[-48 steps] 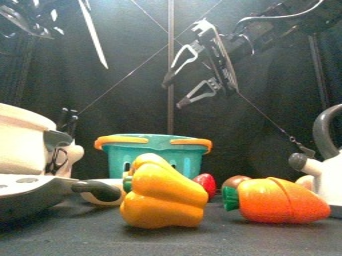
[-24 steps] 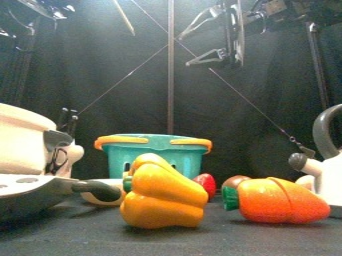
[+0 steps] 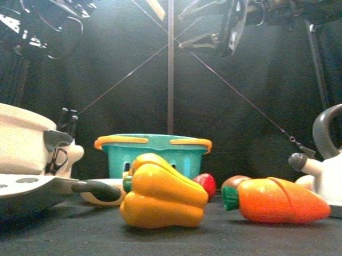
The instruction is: Grab cleaver with other hand
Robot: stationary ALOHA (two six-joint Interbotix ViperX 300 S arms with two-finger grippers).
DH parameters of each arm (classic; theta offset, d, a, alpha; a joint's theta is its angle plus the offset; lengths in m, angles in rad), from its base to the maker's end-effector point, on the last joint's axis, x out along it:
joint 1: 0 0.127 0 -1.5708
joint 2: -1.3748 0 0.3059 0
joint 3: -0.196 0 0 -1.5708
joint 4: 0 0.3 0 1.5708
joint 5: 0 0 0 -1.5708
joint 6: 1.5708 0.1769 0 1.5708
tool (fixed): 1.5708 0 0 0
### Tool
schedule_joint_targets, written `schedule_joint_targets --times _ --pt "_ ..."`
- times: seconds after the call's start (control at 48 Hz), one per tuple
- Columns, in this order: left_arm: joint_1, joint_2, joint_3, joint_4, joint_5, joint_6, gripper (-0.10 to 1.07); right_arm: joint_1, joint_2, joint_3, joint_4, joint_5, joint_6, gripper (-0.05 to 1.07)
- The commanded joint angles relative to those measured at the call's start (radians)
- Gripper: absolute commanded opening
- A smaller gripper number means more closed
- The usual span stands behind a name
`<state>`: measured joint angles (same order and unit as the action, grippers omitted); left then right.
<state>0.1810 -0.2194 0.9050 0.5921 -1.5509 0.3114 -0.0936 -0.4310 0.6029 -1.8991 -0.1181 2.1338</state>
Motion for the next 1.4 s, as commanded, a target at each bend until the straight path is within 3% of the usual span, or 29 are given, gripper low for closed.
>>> schedule_joint_targets --times 0.0,0.188,0.333,0.583,0.896,1.042,1.208,1.375 --pt "0.014 0.051 -0.049 0.003 -0.046 0.002 0.59 0.0 -0.04 -0.012 -0.021 -0.002 -0.002 0.95" --pt "0.017 0.112 -0.117 0.052 -0.046 0.002 0.53 0.011 -0.055 0.005 -0.046 -0.011 0.0 0.95" --pt "0.021 0.138 -0.158 0.144 -0.046 -0.003 0.51 0.012 -0.031 -0.009 -0.044 -0.051 0.0 0.95" --pt "0.032 0.19 -0.206 0.218 -0.046 -0.005 0.51 0.037 0.023 -0.035 -0.044 -0.16 -0.003 0.95" --pt "0.051 0.196 -0.202 0.224 -0.046 -0.006 0.51 0.041 0.048 -0.038 -0.025 -0.238 -0.055 0.91" --pt "0.051 0.204 -0.206 0.222 -0.046 -0.006 0.51 0.028 0.067 -0.035 0.129 -0.273 -0.189 0.74" --pt "0.052 0.206 -0.196 0.219 -0.046 -0.011 0.52 -0.044 0.069 0.008 0.357 -0.342 -0.367 0.52" --pt "0.054 0.209 -0.189 0.195 -0.046 -0.012 0.53 -0.104 0.069 0.051 0.552 -0.437 -0.508 0.4"
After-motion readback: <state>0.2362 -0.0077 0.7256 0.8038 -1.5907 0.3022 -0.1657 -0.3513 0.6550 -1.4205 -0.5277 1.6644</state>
